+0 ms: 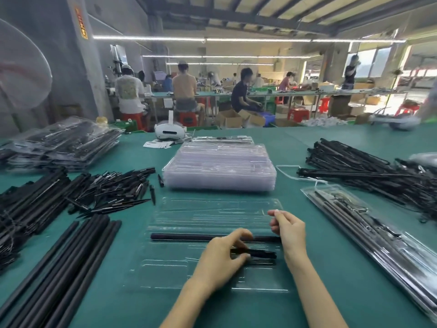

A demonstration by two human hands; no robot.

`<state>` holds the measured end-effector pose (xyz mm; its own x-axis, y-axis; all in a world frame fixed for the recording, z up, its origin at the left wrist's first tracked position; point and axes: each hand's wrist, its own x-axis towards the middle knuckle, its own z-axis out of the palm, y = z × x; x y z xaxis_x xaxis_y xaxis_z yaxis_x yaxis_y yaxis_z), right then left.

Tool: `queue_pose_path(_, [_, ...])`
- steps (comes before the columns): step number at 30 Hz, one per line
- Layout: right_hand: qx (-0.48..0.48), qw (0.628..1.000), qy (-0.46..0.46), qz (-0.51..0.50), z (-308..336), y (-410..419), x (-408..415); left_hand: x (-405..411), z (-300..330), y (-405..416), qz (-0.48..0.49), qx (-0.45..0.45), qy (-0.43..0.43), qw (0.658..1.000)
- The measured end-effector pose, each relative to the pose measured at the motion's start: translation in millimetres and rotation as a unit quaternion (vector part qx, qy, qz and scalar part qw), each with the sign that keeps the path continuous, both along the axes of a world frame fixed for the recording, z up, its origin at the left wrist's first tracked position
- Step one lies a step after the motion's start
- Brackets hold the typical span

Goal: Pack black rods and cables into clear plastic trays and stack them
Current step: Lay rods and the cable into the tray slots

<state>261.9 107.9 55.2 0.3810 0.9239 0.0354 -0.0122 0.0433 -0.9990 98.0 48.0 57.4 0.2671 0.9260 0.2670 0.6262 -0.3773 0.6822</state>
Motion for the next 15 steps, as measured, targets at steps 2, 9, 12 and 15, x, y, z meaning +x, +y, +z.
queue_pose_path(2, [-0.001,0.999,-0.051,0.007,-1,-1,-2,0,-2,-2,0.012,0.074,0.099,0.992])
queue_pose_path(9, [0.005,0.988,-0.151,0.027,-2,0,-6,-1,-1,-12,0.045,0.197,0.178,0.963])
queue_pose_path(12, [0.012,0.983,-0.182,0.034,-5,1,-7,-1,0,-16,0.046,0.188,0.191,0.962])
queue_pose_path(15, [0.023,0.972,-0.23,0.03,-6,2,-6,3,0,-21,0.042,0.185,0.2,0.961])
